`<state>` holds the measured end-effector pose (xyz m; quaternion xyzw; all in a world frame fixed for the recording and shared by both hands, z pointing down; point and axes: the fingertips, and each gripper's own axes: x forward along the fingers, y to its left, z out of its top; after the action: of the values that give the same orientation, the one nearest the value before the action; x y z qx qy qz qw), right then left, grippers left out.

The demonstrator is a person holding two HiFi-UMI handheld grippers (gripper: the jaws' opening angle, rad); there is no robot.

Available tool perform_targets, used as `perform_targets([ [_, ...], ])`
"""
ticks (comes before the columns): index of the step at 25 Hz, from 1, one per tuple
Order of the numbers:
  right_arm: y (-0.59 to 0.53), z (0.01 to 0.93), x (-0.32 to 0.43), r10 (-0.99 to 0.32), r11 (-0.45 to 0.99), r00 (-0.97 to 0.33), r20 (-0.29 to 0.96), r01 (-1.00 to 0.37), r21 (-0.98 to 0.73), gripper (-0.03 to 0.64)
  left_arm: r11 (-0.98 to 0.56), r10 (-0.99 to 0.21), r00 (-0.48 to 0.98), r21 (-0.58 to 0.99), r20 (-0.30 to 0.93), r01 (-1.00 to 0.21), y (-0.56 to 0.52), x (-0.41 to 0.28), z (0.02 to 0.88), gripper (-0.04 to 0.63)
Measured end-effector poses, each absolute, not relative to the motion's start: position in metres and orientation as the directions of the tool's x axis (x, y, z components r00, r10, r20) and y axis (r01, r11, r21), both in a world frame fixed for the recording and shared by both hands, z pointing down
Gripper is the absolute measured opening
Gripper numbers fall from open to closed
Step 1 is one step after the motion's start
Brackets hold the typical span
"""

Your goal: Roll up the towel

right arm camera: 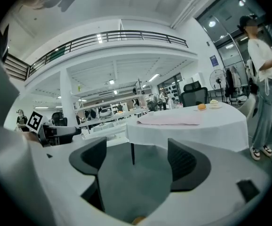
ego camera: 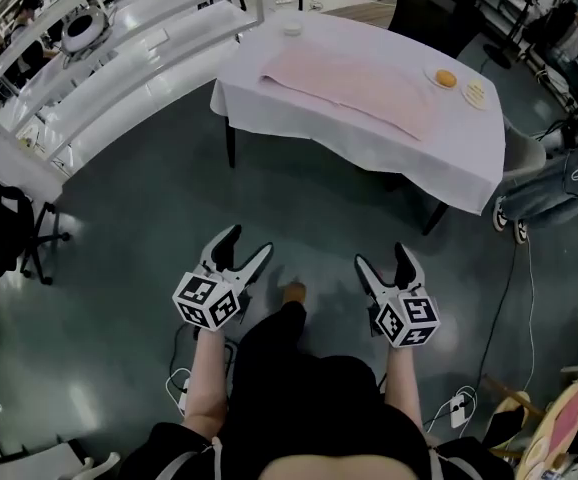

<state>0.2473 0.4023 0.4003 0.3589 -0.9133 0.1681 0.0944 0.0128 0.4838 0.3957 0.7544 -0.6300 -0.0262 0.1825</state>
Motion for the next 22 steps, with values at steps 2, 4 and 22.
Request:
perform_targets([
  [2,0.385,0.397,0.233,-0.631,0.682,-0.721,0.288,-0.692,-0.237,0.417,-0.139,-0.961,0.203,0.303,0.189,-0.943,0.466,-0.004,0.394,0.336],
  [4,0.366,0.394,0.22,-0.634,0.683,-0.72,0.283,-0.693,-0.233,0.417,-0.138,-0.962,0.199,0.296,0.185,-0.945,0.448,-0.02,0.392,0.336],
  [22,0.274,0.407,0.157,-0.662,0.651,-0.686,0.302,-0.726,-0.222,0.417,-0.163,-0.965,0.21,0.269,0.157,-0.949,0.339,-0.105,0.401,0.336],
])
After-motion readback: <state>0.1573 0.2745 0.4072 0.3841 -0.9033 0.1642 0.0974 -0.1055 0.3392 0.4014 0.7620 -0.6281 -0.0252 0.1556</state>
